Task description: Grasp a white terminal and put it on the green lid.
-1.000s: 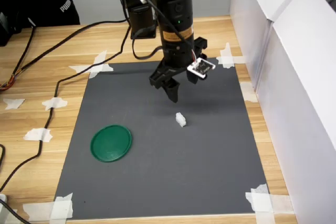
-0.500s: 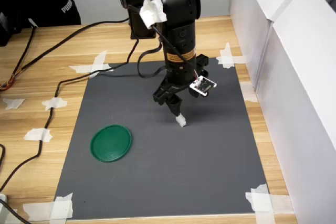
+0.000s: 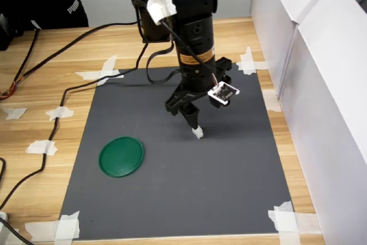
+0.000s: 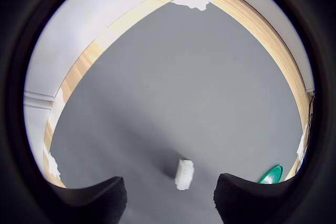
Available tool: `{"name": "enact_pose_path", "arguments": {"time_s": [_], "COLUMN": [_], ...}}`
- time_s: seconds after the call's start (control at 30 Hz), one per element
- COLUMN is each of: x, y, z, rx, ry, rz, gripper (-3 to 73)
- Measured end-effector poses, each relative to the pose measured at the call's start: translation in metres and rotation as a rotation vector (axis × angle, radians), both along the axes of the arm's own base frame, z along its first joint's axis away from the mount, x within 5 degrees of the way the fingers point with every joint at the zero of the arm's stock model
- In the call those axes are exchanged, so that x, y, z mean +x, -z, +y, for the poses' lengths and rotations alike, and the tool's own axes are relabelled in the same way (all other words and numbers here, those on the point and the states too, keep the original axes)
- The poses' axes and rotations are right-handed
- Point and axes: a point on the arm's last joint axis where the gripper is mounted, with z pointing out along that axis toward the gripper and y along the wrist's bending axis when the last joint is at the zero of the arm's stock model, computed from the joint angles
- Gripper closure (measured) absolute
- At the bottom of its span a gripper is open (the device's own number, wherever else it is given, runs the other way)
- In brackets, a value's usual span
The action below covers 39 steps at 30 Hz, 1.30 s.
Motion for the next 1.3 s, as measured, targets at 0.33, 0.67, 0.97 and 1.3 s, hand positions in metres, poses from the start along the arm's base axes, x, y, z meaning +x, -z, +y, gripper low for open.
{"name": "enact_pose_path", "arguments": {"time_s": [0.33, 0.67, 0.97, 1.3], "x": [0.004, 0.010, 0.010, 0.011], "y": [0.009, 0.021, 0.034, 0.040], "z": [-0.011, -0.009, -0.009, -0.003], "rx": [-0.026, -0.020, -0.023, -0.043], "ry": [-0.011, -0.029, -0.035, -0.065], "rz": [0.039, 0.008, 0.031, 0.032], "gripper": [-0.4, -0.4, -0.4, -0.4]}}
